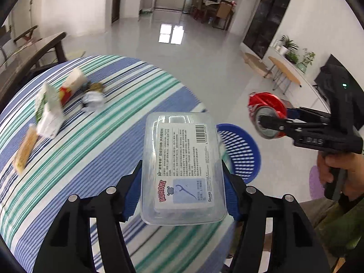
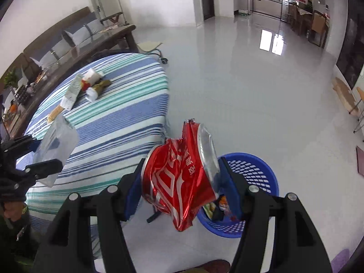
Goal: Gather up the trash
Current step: 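Carry both items over the blue wastebasket and open both grippers to drop them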
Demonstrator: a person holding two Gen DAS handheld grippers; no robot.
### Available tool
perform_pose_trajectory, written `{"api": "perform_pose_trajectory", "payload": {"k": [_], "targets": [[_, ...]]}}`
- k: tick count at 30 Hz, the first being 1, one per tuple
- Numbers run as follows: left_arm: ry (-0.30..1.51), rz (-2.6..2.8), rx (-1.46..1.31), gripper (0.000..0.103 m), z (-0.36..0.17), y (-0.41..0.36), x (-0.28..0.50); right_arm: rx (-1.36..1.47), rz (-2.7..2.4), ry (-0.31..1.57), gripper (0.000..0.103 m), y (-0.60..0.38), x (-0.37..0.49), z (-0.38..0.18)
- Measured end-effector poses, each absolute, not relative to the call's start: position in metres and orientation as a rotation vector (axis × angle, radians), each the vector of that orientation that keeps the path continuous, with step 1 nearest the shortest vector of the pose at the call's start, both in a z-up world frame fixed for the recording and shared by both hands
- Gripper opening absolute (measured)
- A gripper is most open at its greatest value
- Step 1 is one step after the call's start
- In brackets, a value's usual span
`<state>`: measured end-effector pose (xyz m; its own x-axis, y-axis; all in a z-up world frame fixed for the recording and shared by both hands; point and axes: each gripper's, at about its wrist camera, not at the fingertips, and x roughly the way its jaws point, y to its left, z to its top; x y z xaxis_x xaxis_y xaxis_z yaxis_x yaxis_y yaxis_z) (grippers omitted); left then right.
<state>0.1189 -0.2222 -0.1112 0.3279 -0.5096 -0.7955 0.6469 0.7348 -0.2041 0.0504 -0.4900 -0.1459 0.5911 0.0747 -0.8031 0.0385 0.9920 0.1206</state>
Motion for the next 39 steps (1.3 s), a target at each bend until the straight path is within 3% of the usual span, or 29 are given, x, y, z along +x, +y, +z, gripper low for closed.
{"api": "perform_pose_trajectory", "payload": {"k": [9,20,23,24,25,30,39], "targets": [[1.032,-0.897,0.226,0.062,-0.150,-0.373,0.106,0.268,-0.195,0.980,0.061,-0.596,0.035,-0.194],[1.115,-0.910,0.242,0.062,-0.232,-0.455,0.143,0.451,-0.235,0.995,0.061,-0.648,0.036,-0.230],[1.116,-0.930,0.248,0.064,-0.243,-0.469,0.147,0.483,-0.237,0.974,0.073,-0.658,0.040,-0.229],[1.118,-0.930,0.254,0.073,-0.246,-0.473,0.148,0.488,-0.242,0.958,0.083,-0.659,0.039,-0.226],[1.116,-0.921,0.262,0.080,-0.247,-0.475,0.149,0.489,-0.248,0.945,0.083,-0.662,0.040,-0.223],[1.053,-0.918,0.253,0.091,-0.221,-0.464,0.139,0.487,-0.289,0.862,0.087,-0.668,0.028,-0.199],[0.906,-0.923,0.279,0.096,-0.152,-0.397,0.096,0.363,-0.348,0.756,0.098,-0.625,0.022,-0.169]]}}
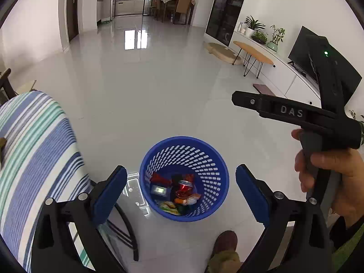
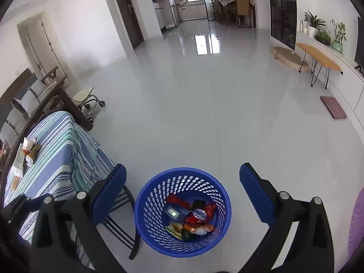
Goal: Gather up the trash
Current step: 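Carry both items over the blue wastebasket and open both grippers to drop them, then move both tools back over the table toward the milk carton and wrappers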
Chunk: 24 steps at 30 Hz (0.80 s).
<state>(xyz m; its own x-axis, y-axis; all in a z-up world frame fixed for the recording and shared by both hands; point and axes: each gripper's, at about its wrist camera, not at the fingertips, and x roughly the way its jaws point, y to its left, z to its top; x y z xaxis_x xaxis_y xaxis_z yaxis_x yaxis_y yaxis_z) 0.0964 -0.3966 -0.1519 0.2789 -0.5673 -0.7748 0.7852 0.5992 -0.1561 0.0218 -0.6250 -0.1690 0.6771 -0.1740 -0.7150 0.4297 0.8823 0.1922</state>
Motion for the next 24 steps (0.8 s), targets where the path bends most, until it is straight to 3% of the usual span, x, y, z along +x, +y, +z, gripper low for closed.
{"api": "perform_pose_trajectory", "payload": {"k": [10,24], "targets": [[0.907,-0.712,0.299,0.096,-0.155,-0.248,0.092,0.098,-0.161,0.687,0.098,-0.489,0.038,-0.155],[0.913,-0.392,0.243,0.096,-0.163,-0.045,0.148,0.028,0.139,0.768,0.098,-0.313,0.045,-0.183]]}}
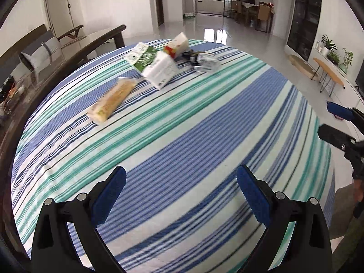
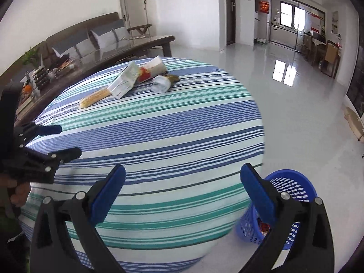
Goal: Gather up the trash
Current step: 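Move both tools back over the table toward the milk carton and wrappers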
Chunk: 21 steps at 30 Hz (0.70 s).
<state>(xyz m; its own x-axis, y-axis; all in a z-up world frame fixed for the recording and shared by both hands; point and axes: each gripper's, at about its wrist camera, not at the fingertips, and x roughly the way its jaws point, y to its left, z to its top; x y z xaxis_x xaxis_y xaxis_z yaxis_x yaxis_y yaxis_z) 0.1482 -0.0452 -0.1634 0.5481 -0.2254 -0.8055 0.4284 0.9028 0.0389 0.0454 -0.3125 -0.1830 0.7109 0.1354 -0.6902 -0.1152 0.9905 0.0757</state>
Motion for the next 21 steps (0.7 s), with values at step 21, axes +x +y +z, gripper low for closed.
{"api": "perform_pose_trajectory", "payload": {"k": [21], "targets": [[0.964,-0.370,0.191,0.099,-0.179,0.009,0.189,0.095,0.110,0.952,0.096,-0.298,0.158,-0.177]]}}
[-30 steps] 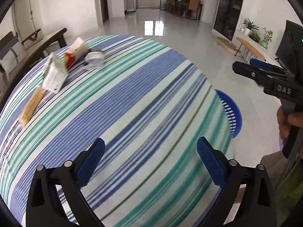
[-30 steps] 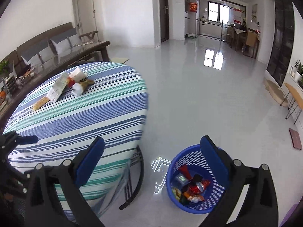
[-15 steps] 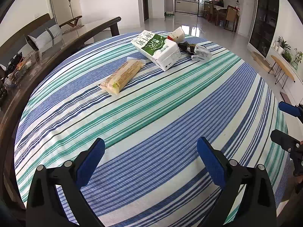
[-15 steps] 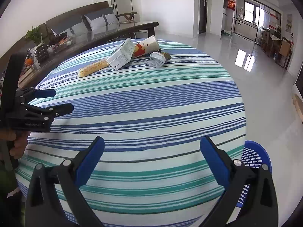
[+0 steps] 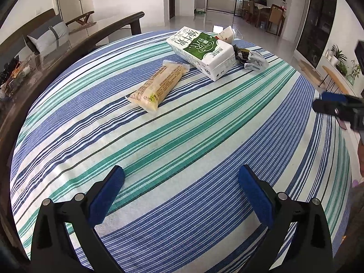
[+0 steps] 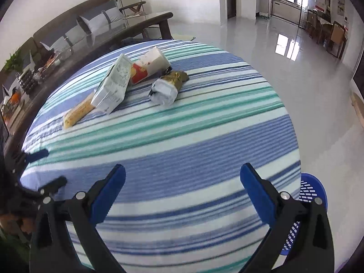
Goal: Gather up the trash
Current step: 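Move both tools back over the table toward the milk carton and wrappers, then grasp the gold-and-silver wrapper with the right gripper while the left gripper grasps the cream snack bar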
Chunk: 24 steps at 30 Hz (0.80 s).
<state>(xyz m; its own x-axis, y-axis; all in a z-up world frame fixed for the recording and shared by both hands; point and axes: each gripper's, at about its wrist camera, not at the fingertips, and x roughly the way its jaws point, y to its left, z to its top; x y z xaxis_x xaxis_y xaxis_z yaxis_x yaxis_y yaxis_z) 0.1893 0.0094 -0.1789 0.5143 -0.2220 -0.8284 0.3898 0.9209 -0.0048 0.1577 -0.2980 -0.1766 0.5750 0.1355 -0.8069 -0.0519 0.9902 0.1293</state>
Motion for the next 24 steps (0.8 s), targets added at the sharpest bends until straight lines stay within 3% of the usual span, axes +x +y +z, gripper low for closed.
{"api": "perform_pose_trajectory", "payload": {"k": [3,11,13,15,24], "targets": [[0.964,-0.371,0.186,0.099,-0.179,0.008,0.188,0.146,0.119,0.957,0.075,-0.293,0.191,-0.174],[0.965,-0.371,0.183,0.099,-0.179,0.008,0.188,0.108,0.060,0.983,0.073,-0.260,0.269,-0.180],[0.965,-0.371,0.183,0.099,-0.179,0.008,0.188,0.100,0.037,1.004,0.061,-0.260,0.277,-0.185],[0.965,-0.371,0.183,0.099,-0.179,0.008,0.188,0.122,0.030,1.011,0.041,-0.265,0.278,-0.189],[0.965,-0.372,0.183,0.099,-0.179,0.008,0.188,0.044,0.027,0.940,0.039,-0.283,0.192,-0.176]]}}
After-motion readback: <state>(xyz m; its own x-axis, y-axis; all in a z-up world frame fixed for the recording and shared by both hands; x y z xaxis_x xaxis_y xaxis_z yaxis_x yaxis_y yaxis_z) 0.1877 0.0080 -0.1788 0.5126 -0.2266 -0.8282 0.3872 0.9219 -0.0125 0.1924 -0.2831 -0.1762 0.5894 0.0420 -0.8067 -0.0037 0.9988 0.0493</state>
